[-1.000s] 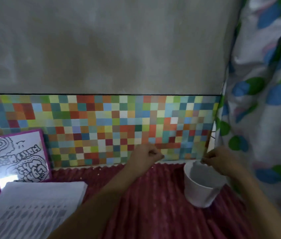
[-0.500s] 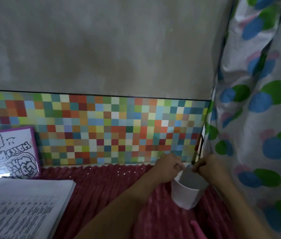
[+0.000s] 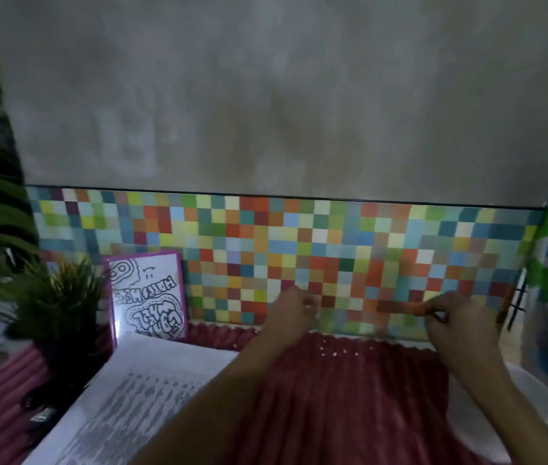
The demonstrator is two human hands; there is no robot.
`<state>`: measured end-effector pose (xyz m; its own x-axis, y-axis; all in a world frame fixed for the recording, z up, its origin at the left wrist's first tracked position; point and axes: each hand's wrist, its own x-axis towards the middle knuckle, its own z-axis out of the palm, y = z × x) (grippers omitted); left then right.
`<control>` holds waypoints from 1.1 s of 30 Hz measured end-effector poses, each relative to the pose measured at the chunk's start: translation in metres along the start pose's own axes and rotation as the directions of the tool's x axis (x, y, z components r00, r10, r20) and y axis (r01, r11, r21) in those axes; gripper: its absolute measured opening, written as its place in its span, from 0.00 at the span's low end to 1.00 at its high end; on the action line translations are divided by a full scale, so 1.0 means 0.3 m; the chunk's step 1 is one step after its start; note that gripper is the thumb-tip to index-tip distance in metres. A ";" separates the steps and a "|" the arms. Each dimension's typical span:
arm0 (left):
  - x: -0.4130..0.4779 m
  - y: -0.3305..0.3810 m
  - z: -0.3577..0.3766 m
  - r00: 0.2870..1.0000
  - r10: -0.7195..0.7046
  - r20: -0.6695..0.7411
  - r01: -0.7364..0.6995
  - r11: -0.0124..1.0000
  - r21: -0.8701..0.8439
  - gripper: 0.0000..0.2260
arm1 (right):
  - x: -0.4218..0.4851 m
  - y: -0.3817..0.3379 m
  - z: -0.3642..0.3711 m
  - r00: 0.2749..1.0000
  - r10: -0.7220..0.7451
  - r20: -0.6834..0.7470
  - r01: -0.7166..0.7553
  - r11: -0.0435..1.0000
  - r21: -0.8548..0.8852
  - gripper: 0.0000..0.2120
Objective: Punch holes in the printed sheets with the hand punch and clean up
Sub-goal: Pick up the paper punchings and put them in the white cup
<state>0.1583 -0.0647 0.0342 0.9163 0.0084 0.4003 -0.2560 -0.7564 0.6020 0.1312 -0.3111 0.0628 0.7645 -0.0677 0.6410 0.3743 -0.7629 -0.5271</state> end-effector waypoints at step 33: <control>0.009 -0.434 -0.047 0.990 -0.142 -0.025 0.144 0.976 0.165 0.09 | -0.119 -0.229 0.857 0.887 0.281 0.366 -0.367 0.910 0.190 0.11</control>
<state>0.1898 0.0430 -0.0335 0.9354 0.1320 0.3280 -0.0668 -0.8449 0.5307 0.2130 -0.0910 -0.0672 0.9755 -0.0395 0.2162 0.1599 -0.5473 -0.8215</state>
